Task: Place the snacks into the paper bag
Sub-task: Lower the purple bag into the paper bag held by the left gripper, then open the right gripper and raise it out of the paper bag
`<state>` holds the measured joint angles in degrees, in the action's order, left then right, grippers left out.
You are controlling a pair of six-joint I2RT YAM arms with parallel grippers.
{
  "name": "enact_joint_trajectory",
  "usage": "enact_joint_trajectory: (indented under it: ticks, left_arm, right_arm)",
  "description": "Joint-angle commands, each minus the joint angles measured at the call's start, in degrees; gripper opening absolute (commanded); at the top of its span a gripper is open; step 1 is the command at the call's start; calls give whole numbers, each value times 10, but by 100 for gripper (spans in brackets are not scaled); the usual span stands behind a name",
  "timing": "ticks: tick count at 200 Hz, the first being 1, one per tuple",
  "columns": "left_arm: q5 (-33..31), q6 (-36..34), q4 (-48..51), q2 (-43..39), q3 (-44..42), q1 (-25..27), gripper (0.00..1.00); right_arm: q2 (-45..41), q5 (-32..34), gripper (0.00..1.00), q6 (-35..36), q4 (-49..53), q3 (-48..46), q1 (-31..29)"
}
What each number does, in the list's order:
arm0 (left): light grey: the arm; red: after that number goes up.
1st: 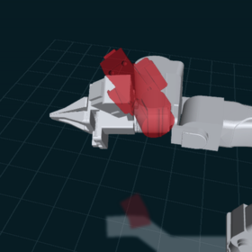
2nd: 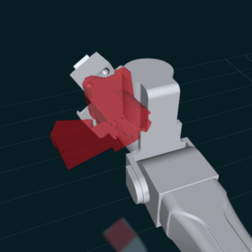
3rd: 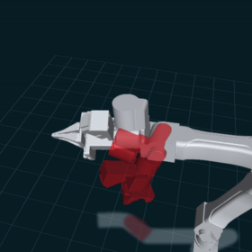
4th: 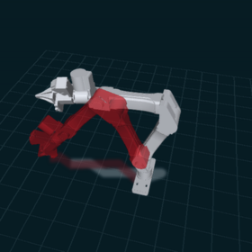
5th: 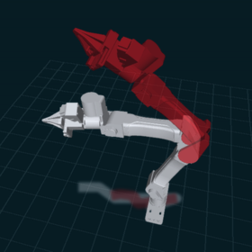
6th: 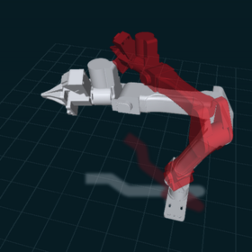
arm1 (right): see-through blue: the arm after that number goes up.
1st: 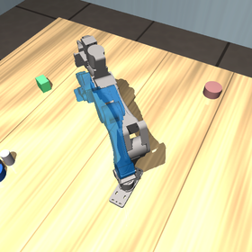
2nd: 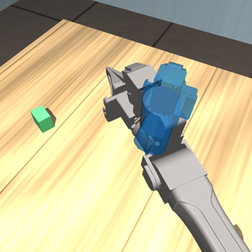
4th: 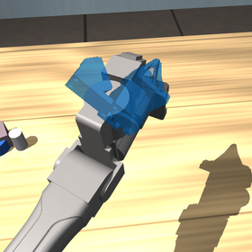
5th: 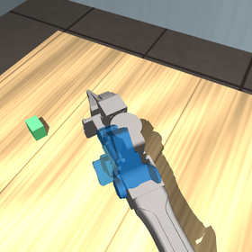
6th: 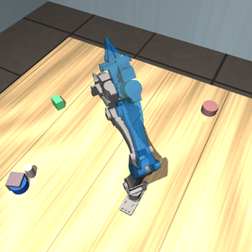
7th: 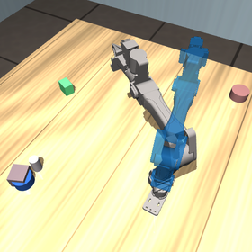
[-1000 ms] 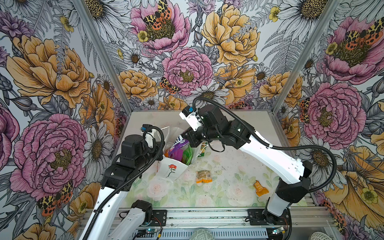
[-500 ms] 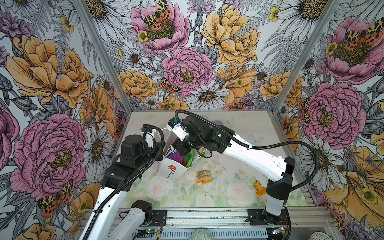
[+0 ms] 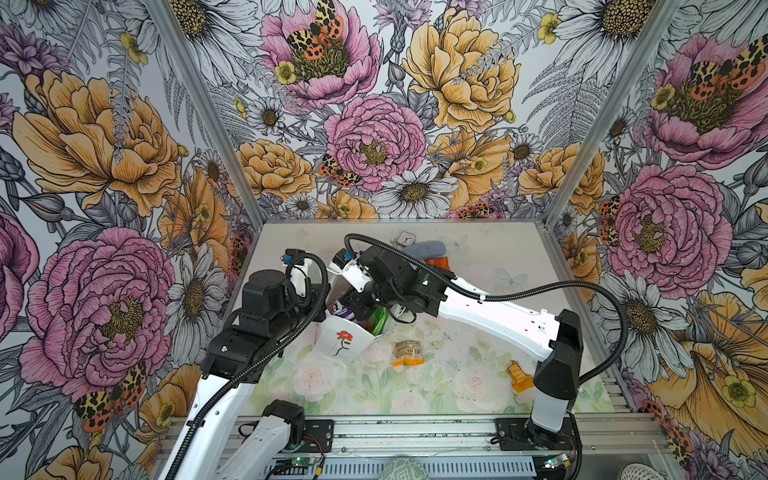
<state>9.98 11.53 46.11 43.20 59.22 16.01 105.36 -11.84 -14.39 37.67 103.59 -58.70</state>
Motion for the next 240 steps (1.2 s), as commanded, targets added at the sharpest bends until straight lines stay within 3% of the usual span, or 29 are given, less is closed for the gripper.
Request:
enact_joint_trajectory:
  ticks: [1, 55, 157, 240]
  left_arm:
    - [10, -9, -62, -15, 6, 6, 8]
    - [2, -9, -62, -18, 6, 6, 8]
    - [-25, -8, -60, -20, 5, 0, 8]
    - [-25, -8, -61, -20, 5, -2, 8]
  right_arm:
    - [-21, -19, 0, -20, -34, -16, 8]
    - [-21, -35, 0, -30, -52, -7, 3]
    - [-131, -11, 0, -44, 27, -99, 0]
    - [-68, -7, 0, -80, 61, -102, 16]
